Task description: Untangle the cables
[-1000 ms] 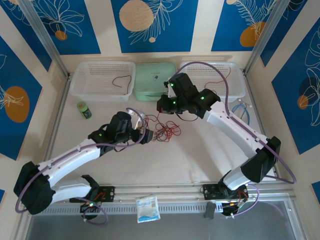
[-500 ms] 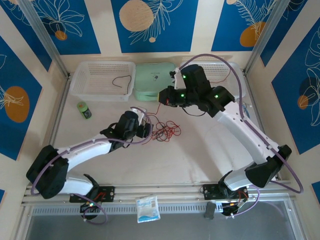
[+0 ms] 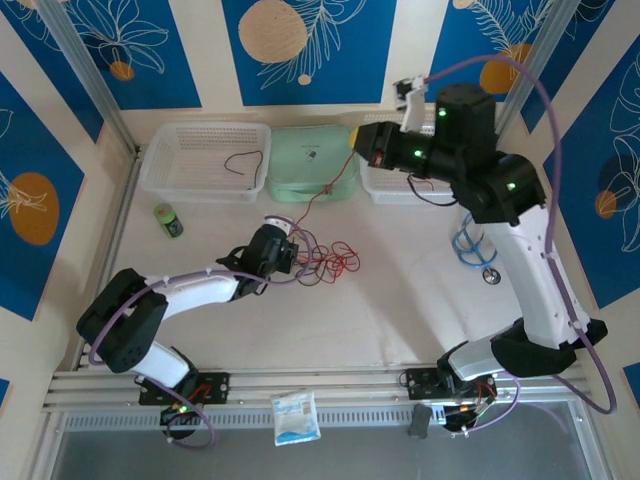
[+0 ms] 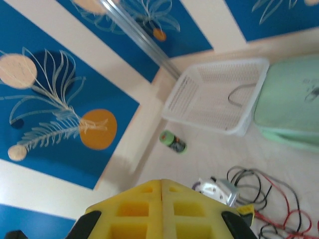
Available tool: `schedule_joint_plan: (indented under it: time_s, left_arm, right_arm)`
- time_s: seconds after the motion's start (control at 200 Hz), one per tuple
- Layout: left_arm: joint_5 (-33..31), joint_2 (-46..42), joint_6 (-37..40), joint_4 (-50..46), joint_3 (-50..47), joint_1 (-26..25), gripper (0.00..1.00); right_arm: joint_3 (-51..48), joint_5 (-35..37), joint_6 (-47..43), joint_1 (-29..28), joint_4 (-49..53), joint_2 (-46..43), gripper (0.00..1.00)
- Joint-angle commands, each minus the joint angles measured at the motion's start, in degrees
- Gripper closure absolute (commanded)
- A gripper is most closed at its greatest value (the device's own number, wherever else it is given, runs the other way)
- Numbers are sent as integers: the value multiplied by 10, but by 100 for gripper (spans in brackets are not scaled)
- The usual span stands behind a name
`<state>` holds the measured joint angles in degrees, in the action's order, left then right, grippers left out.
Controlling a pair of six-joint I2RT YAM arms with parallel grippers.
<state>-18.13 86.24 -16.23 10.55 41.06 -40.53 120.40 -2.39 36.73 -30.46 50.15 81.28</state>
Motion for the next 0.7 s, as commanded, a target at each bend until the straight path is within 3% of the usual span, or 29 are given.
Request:
schedule_joint_plan:
  time_s: [0.0, 0.44, 0.695]
  left_arm:
    - [-19, 7, -13, 4, -18, -1, 60]
    - [-35, -5, -28, 0, -57, -1, 63]
    - [-40, 9, -39, -5, -57, -1, 64]
  right_arm:
    - [65, 24, -28, 21, 9, 11, 100]
    - [307, 32, -22, 139, 6, 137, 100]
    - [340, 16, 38, 212, -76, 165, 100]
